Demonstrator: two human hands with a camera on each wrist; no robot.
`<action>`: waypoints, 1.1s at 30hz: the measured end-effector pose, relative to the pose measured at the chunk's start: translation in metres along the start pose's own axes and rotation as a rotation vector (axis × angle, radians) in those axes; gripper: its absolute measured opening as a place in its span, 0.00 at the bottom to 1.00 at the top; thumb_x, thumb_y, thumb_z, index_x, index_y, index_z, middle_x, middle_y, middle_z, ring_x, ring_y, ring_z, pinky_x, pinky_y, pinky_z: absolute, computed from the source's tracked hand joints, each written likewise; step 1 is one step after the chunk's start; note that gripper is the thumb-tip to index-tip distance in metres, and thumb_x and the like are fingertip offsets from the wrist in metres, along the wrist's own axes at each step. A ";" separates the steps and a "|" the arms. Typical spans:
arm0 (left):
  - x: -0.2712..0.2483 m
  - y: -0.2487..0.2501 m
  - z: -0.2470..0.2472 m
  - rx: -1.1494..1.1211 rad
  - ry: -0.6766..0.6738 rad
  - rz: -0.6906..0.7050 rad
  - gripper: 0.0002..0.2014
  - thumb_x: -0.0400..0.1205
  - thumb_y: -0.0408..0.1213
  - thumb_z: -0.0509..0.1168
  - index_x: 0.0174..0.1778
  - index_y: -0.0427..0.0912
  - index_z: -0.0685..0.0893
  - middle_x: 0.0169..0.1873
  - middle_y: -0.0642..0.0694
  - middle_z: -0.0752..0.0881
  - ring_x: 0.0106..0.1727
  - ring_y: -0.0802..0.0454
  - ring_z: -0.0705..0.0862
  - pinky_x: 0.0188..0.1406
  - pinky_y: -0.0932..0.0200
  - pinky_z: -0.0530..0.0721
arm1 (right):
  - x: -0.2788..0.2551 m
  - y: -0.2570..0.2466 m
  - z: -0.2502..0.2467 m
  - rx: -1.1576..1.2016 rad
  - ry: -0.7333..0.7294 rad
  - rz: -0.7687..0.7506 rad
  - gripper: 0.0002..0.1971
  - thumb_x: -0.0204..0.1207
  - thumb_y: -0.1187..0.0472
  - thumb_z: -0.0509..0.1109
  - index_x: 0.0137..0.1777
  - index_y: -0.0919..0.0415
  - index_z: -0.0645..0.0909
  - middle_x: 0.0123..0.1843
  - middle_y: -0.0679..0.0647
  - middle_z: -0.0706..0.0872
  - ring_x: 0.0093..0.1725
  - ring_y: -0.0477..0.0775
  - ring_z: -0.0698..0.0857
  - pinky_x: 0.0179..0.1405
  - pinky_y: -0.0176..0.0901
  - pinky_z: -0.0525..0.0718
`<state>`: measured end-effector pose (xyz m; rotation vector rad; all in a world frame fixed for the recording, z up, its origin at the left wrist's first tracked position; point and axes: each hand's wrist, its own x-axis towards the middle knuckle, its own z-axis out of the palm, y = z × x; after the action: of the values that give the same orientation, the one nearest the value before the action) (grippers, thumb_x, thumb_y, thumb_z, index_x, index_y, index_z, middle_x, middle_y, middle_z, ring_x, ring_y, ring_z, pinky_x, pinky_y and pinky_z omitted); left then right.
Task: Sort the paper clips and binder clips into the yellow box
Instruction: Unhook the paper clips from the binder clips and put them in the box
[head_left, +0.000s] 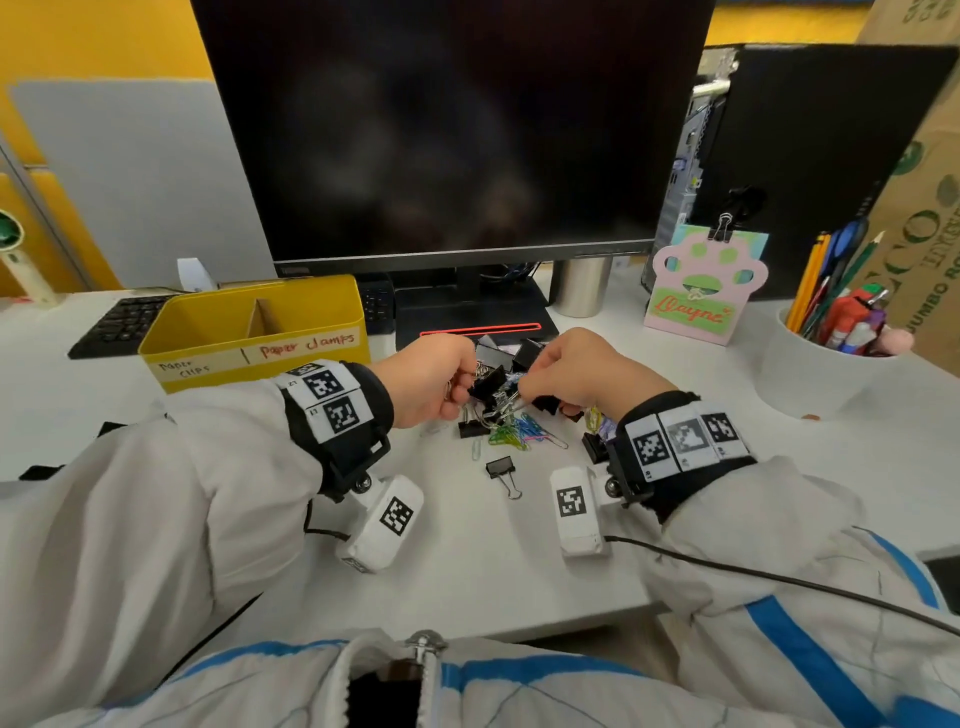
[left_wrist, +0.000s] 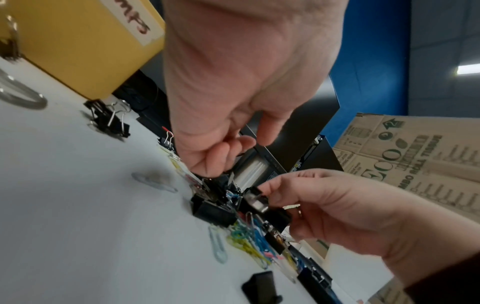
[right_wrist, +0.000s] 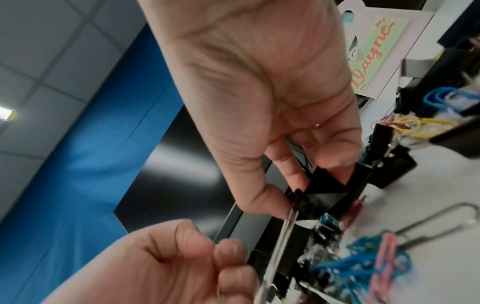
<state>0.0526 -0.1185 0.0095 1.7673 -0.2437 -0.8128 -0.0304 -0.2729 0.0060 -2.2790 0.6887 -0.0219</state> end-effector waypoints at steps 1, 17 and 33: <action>0.001 0.001 0.001 0.090 -0.011 -0.001 0.08 0.80 0.27 0.57 0.36 0.42 0.72 0.31 0.46 0.70 0.26 0.53 0.65 0.25 0.61 0.62 | 0.000 0.000 -0.002 0.032 0.019 0.000 0.10 0.68 0.57 0.82 0.45 0.60 0.89 0.48 0.60 0.90 0.45 0.57 0.89 0.49 0.55 0.93; 0.013 -0.003 0.016 1.335 -0.043 0.528 0.12 0.81 0.53 0.71 0.50 0.49 0.91 0.46 0.53 0.87 0.47 0.53 0.83 0.40 0.62 0.76 | 0.011 0.031 -0.031 -0.075 0.394 0.055 0.09 0.72 0.62 0.79 0.50 0.59 0.84 0.48 0.54 0.84 0.52 0.58 0.84 0.47 0.45 0.82; -0.002 0.007 -0.001 -0.706 -0.100 -0.108 0.16 0.83 0.37 0.53 0.58 0.33 0.81 0.32 0.43 0.82 0.29 0.55 0.81 0.33 0.61 0.91 | -0.008 -0.014 0.019 0.547 0.049 -0.328 0.08 0.78 0.59 0.77 0.55 0.59 0.87 0.45 0.57 0.93 0.39 0.46 0.88 0.35 0.37 0.84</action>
<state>0.0531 -0.1195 0.0172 1.0832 0.0751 -0.9242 -0.0263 -0.2484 0.0034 -1.8368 0.2759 -0.3769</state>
